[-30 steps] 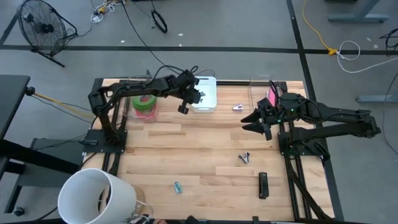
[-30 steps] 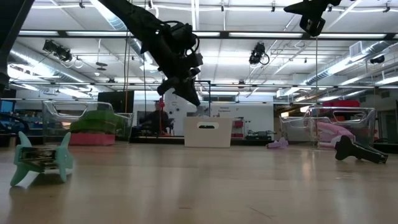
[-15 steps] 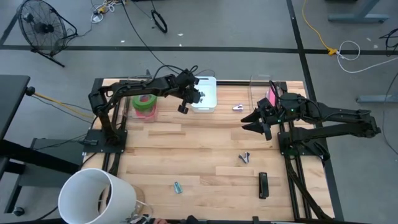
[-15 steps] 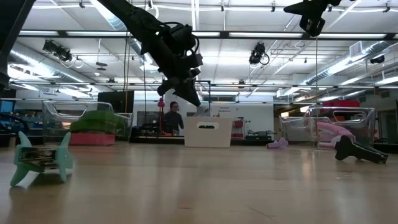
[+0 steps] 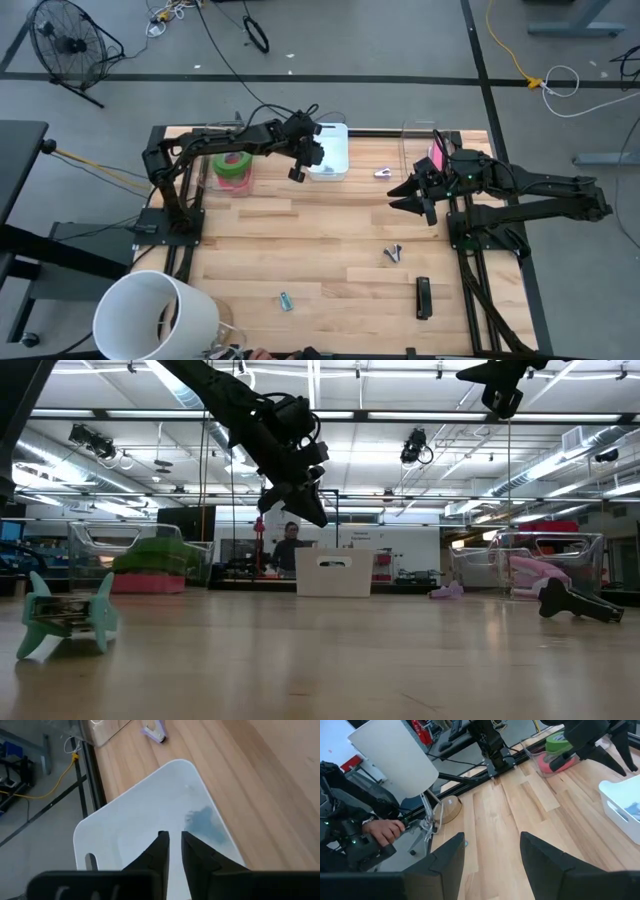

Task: Pick and place Stapler, Stapler remover, tape
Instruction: Put the black staple remover into the white bin

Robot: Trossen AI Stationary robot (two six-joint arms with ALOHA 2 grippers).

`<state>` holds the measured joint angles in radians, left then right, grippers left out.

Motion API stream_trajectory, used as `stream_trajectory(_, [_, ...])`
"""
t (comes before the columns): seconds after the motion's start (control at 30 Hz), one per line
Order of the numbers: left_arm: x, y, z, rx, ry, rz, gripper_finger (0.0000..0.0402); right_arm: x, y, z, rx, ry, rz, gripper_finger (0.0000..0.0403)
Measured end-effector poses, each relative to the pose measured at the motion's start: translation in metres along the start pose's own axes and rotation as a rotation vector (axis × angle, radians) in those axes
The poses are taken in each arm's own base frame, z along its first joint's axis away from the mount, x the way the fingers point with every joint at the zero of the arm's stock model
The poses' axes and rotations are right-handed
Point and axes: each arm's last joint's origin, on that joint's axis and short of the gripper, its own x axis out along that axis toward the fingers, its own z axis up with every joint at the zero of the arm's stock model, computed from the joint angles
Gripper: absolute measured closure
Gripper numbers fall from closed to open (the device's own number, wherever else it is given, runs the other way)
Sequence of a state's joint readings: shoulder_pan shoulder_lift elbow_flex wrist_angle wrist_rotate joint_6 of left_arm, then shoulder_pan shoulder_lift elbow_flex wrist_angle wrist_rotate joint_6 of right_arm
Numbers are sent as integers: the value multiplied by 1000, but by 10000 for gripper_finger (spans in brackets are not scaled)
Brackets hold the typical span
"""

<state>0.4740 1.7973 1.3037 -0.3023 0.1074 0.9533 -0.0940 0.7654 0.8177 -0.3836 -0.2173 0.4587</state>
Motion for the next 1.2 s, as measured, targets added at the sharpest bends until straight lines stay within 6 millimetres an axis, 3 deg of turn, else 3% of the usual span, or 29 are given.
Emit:
stream_trajectory(0.37, [-3,-1,3,-49,-9,0,315,0,0,0,0,0,0,213])
stream_trajectory(0.57, [-23,-3,22,-29,-62,34,307,0,0,0,-8,0,0,213])
stream_trajectory(0.73, [-40,-7,38,-138,-111,53,289,0,-1,-1,-12,11,-6,213])
stream_trajectory(1.03, [-52,-22,61,-436,-164,5,189,0,-2,-5,-8,58,-19,213])
stream_trajectory(1.2, [-53,-36,77,-437,-200,-41,147,0,-3,-6,-15,64,-21,213])
